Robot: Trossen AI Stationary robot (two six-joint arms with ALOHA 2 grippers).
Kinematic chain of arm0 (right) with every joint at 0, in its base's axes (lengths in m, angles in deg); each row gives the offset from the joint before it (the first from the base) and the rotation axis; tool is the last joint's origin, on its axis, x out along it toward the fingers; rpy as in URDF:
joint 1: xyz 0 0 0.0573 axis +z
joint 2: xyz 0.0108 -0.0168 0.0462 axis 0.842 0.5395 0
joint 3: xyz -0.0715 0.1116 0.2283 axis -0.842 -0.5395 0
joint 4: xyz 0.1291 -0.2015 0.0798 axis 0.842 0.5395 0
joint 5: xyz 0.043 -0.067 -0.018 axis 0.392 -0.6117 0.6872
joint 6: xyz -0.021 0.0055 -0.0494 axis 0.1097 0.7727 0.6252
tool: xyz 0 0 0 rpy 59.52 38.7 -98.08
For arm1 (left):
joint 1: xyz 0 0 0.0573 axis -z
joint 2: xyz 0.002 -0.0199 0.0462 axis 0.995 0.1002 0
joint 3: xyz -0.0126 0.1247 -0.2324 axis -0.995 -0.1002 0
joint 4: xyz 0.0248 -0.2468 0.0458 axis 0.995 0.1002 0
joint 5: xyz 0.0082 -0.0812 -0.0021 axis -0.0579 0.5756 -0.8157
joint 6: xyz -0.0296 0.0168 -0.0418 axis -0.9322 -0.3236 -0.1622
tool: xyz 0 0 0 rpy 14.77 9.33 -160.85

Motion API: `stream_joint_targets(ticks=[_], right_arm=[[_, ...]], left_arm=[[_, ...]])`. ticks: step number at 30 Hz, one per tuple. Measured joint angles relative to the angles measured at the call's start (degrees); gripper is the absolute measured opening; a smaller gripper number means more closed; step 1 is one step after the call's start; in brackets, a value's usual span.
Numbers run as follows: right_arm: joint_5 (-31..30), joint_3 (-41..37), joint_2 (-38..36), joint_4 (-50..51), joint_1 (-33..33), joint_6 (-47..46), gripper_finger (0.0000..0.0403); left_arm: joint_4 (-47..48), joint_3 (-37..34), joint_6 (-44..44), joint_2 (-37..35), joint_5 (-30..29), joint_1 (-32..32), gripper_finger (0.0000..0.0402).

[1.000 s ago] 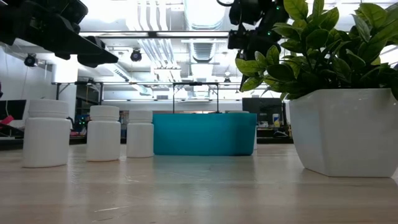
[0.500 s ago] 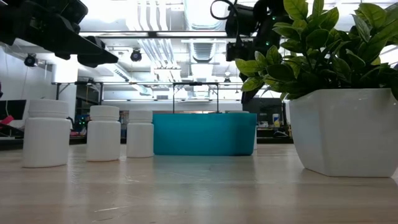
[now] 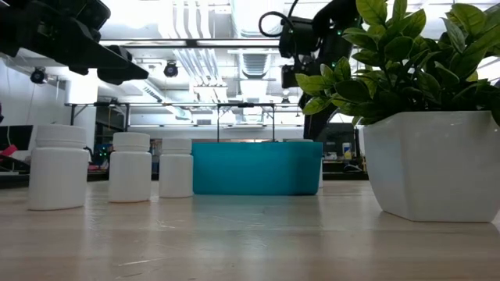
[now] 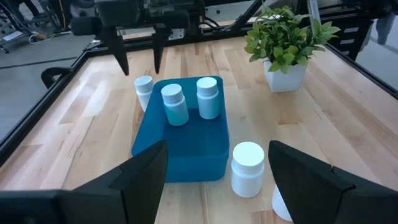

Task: Pick and place pill bottles into a basket
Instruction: Put the white pill bottle in the blue bin

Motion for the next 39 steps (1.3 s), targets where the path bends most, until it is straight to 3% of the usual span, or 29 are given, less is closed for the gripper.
stream_joint_targets(ticks=[39], right_arm=[[1.44, -2.42, 0.66, -3.09, -1.16, 1.7, 0.0249]], left_arm=[[-0.02, -0.02, -0.04, -0.02, 0.0, 0.02, 0.0261]])
